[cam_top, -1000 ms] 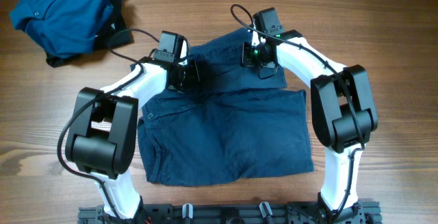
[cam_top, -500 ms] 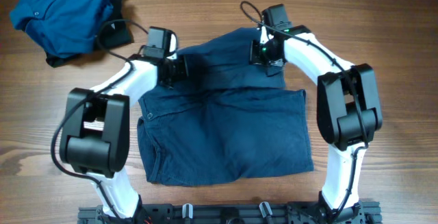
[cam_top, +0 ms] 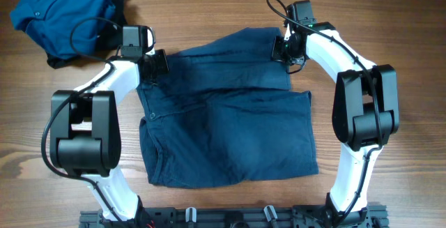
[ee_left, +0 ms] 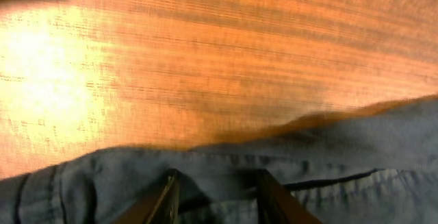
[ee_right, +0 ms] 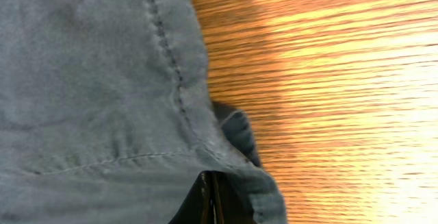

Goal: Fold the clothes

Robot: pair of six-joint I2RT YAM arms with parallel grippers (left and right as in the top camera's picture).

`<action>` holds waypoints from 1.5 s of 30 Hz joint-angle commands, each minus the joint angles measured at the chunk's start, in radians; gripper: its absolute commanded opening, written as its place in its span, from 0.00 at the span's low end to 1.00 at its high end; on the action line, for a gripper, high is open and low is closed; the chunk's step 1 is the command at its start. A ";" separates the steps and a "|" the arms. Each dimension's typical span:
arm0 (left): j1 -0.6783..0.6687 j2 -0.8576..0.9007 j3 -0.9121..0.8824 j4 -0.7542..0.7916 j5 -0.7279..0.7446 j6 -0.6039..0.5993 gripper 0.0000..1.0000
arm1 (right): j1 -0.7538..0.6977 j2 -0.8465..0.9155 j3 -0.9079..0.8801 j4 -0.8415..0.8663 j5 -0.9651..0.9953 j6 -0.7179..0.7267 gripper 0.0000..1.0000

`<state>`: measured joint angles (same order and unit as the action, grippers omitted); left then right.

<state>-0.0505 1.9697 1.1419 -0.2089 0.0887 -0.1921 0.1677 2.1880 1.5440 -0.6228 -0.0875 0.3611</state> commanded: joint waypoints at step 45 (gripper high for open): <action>-0.176 -0.323 0.105 -0.519 0.093 -0.055 0.76 | -0.071 -0.484 0.000 -0.535 -0.105 -0.070 0.76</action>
<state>-0.2394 1.6161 1.2484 -0.7452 0.1802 -0.2176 0.0921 1.6886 1.5848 -1.1847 -0.1394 0.3206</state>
